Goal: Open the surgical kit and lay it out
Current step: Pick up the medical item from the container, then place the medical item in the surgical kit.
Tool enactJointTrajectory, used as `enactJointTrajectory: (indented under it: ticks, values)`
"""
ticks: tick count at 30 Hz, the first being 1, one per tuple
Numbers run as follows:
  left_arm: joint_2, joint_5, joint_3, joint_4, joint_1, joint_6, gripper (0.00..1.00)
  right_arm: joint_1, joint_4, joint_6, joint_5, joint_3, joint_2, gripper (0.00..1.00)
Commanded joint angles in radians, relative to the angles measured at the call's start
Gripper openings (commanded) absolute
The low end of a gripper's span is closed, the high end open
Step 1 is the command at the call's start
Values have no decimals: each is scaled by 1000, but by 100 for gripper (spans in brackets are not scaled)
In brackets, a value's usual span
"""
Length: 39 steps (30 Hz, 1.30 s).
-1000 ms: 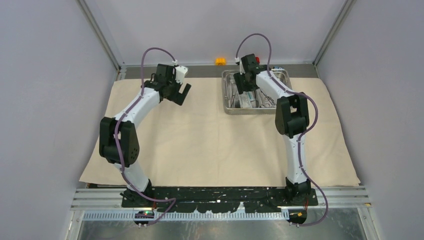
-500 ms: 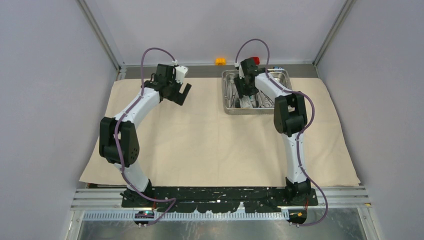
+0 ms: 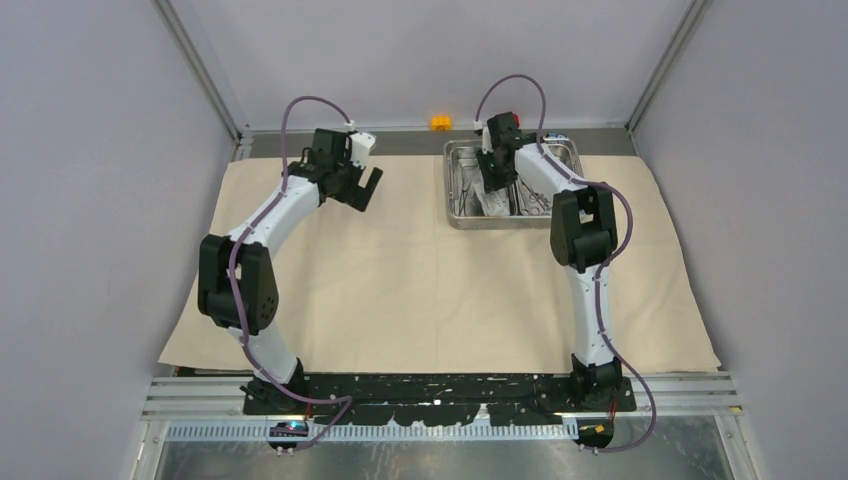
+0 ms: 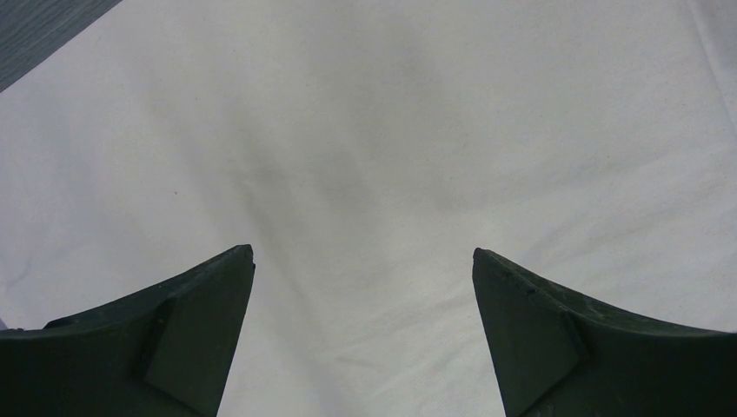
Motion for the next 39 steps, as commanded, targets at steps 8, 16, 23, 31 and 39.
enactJointTrajectory:
  ticks: [8,16,23,31,39]
  values:
    - [-56,19,2,16,2,2,100,3,-32,33,-42,61,-100,10]
    - [-54,34,13,12,2,1,100,-11,-47,40,-47,34,-222,0]
    - [-54,36,32,11,2,0,100,-111,-59,91,-129,-195,-464,1]
    - [-36,45,56,10,2,3,100,-331,-143,-4,-228,-661,-782,1]
    - [16,48,87,2,1,-7,100,-491,-266,-69,-308,-797,-751,1]
